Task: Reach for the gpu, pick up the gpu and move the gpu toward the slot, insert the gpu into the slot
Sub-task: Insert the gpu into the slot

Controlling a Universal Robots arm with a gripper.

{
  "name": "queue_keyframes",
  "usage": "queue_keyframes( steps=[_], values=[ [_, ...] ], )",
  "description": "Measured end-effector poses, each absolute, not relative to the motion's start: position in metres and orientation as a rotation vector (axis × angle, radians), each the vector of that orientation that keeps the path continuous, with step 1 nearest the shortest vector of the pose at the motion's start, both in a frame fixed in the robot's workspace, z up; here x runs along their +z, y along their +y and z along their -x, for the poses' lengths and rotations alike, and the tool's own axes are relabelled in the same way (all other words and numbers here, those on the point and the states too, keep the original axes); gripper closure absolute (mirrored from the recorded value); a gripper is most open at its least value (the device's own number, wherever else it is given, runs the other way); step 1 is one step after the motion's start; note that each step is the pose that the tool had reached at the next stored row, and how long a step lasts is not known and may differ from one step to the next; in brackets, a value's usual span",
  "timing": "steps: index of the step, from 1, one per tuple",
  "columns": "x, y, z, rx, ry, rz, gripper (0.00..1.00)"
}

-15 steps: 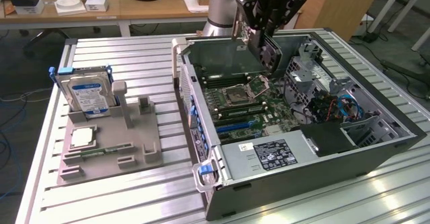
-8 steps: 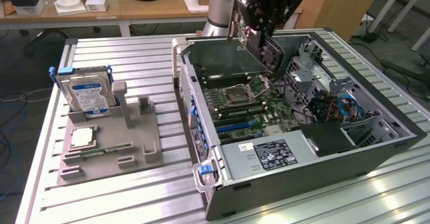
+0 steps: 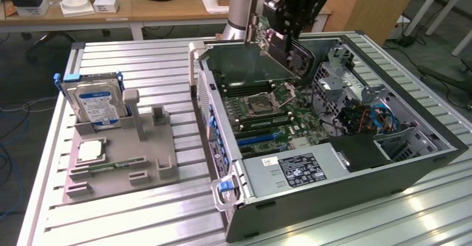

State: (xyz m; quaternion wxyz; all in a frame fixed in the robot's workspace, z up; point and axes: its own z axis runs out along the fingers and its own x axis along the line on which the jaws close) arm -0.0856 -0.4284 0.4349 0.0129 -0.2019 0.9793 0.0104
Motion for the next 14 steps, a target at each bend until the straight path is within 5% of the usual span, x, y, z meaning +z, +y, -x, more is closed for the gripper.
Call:
queue_keyframes(
  steps=[14],
  values=[
    [0.4346, -0.4284, 0.0856, 0.037, 2.957, 0.991, 0.74]
  ],
)
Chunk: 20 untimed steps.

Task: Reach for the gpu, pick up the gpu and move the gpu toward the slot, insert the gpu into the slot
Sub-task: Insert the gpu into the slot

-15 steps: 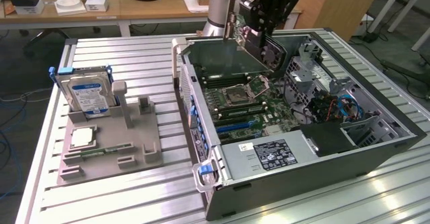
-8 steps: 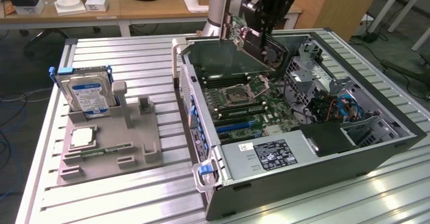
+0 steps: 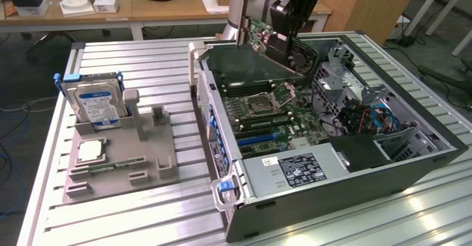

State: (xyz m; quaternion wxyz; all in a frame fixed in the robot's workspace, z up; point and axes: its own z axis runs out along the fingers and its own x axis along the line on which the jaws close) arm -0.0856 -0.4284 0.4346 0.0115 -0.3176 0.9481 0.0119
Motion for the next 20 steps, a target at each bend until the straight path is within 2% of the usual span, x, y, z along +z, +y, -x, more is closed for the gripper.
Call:
queue_keyframes(
  steps=[20],
  values=[
    [0.4343, -0.4284, 0.0856, 0.043, 2.747, 1.484, 0.74]
  ],
)
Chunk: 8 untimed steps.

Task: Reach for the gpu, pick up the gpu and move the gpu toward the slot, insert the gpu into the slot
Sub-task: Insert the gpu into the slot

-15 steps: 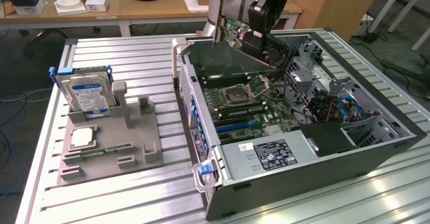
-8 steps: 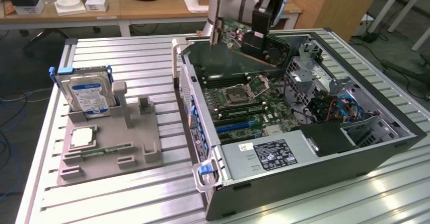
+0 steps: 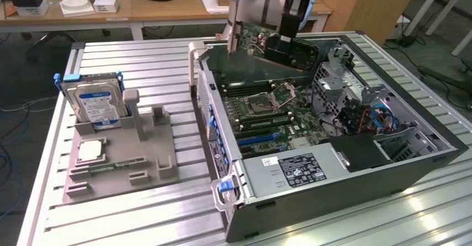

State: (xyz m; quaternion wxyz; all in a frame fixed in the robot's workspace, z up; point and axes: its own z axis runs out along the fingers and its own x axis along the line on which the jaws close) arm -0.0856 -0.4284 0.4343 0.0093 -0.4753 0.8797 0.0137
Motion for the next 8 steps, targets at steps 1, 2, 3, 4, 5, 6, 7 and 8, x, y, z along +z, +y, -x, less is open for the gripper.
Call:
queue_keyframes(
  steps=[1, 2, 3, 4, 5, 6, 7, 8],
  values=[
    [0.4343, -0.4284, 0.0856, 0.043, 2.736, 1.506, 0.74],
    [0.4342, -0.4284, 0.0856, 0.043, 2.724, 1.527, 0.74],
    [0.4342, -0.4284, 0.0856, 0.043, 2.711, 1.55, 0.74],
    [0.4342, -0.4284, 0.0856, 0.044, 2.699, 1.571, 0.74],
    [0.4342, -0.4284, 0.0856, 0.044, 2.687, 1.593, 0.74],
    [0.4342, -0.4284, 0.0856, 0.044, 2.675, 1.613, 0.74],
    [0.4342, -0.4284, 0.0856, 0.044, 2.662, 1.635, 0.74],
    [0.4342, -0.4284, 0.0856, 0.044, 2.65, 1.655, 0.74]
  ],
)
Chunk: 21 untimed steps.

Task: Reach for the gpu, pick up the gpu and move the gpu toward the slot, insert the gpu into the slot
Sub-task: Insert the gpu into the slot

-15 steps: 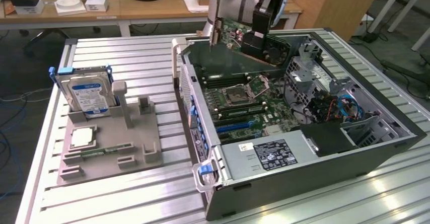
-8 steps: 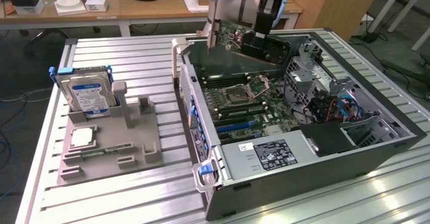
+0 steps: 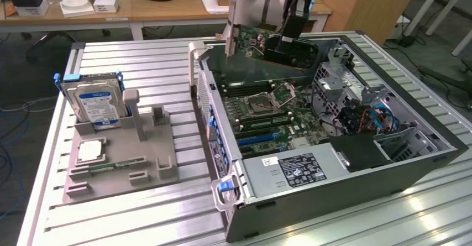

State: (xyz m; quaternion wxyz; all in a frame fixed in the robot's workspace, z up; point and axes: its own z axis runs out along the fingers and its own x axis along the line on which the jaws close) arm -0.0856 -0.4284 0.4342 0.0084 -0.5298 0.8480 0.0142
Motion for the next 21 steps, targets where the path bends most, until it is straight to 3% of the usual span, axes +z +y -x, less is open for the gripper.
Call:
queue_keyframes(
  steps=[21],
  values=[
    [0.4339, -0.4284, 0.0856, 0.048, 2.34, 2.078, 0.74]
  ],
)
